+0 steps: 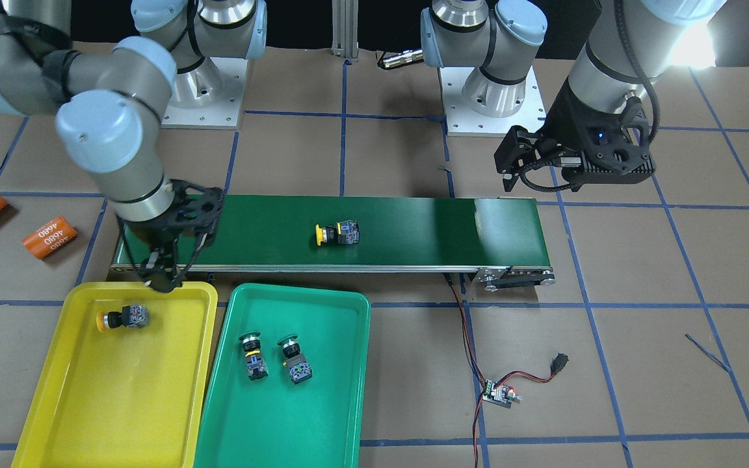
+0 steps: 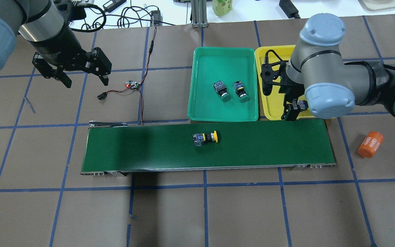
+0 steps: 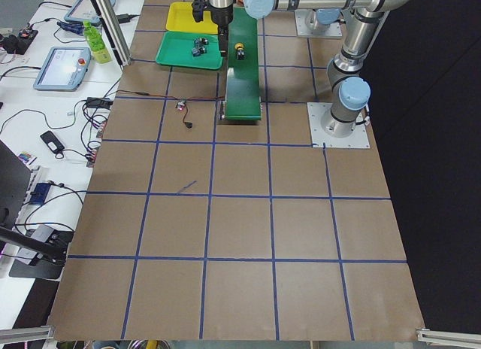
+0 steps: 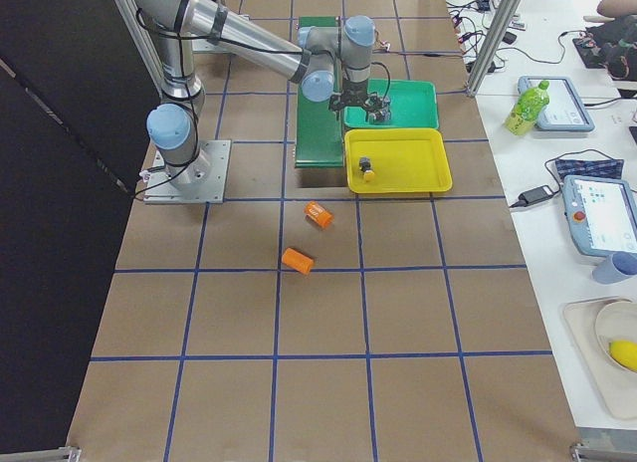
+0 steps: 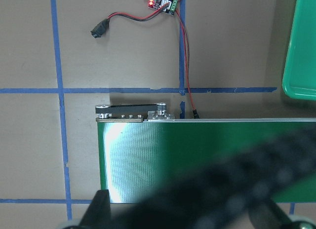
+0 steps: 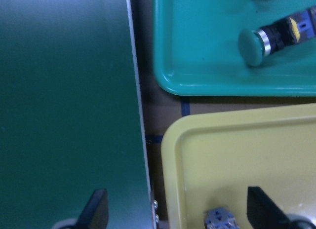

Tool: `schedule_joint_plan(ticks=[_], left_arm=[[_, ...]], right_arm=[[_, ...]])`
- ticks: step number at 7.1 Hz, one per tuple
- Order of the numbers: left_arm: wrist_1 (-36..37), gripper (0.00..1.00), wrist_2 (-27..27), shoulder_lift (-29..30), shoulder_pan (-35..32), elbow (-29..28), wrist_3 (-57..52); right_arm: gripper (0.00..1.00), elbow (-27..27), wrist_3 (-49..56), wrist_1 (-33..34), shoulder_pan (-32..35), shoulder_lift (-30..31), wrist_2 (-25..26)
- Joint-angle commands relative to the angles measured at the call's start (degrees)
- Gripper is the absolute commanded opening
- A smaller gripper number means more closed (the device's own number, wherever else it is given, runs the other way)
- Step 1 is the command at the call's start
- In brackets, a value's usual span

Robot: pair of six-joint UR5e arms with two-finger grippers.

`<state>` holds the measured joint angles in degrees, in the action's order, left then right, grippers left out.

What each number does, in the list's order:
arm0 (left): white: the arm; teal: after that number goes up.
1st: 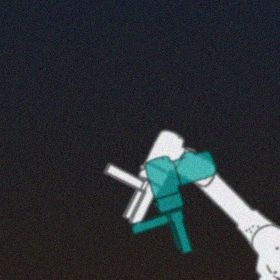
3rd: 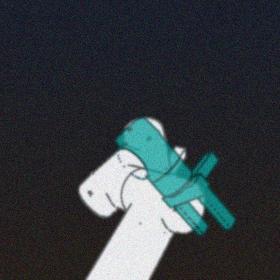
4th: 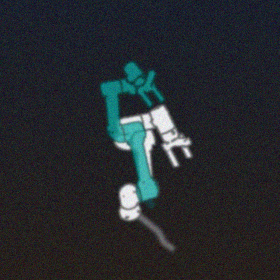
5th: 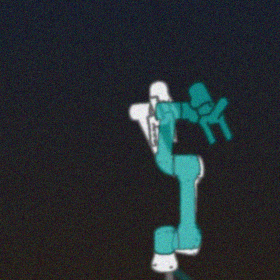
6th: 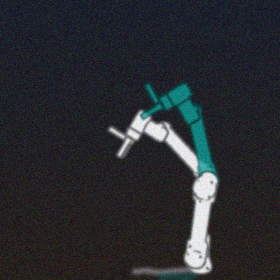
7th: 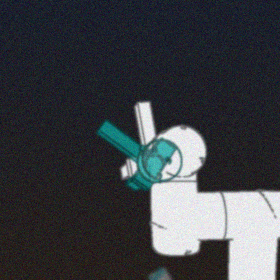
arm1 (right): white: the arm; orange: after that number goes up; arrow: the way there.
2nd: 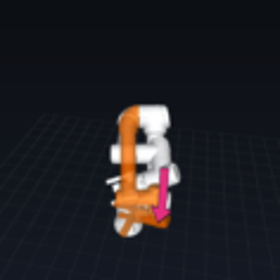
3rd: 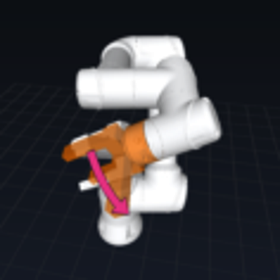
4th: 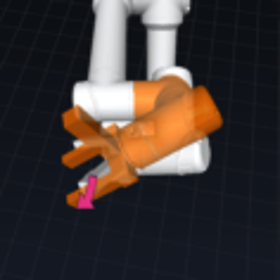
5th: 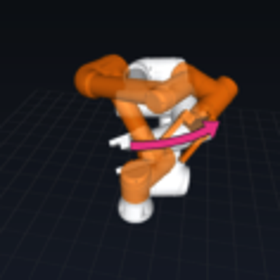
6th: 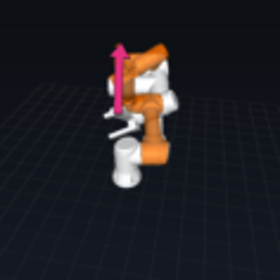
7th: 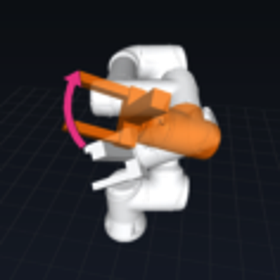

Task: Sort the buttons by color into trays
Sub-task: 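Return the right gripper to the belt and grasp the second yellow-capped button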

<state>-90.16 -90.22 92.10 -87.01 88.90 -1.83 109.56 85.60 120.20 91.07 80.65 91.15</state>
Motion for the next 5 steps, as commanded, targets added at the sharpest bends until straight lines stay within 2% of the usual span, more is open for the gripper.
schedule_joint_plan(ticks=[1,3,5], left_arm=[[0.0,1.00,0.0,0.0,0.1,-0.1,0.2],[0.0,1.00,0.0,-0.1,0.0,0.1,0.2],[0.0,1.00,0.0,-0.1,0.0,0.1,0.2]], right_arm=[[1.00,5.2,-4.7,0.3,9.0,5.0,1.6],[1.00,6.4,-6.8,2.4,13.3,3.3,4.7],[1.00,6.4,-7.8,2.8,16.0,2.7,4.0]])
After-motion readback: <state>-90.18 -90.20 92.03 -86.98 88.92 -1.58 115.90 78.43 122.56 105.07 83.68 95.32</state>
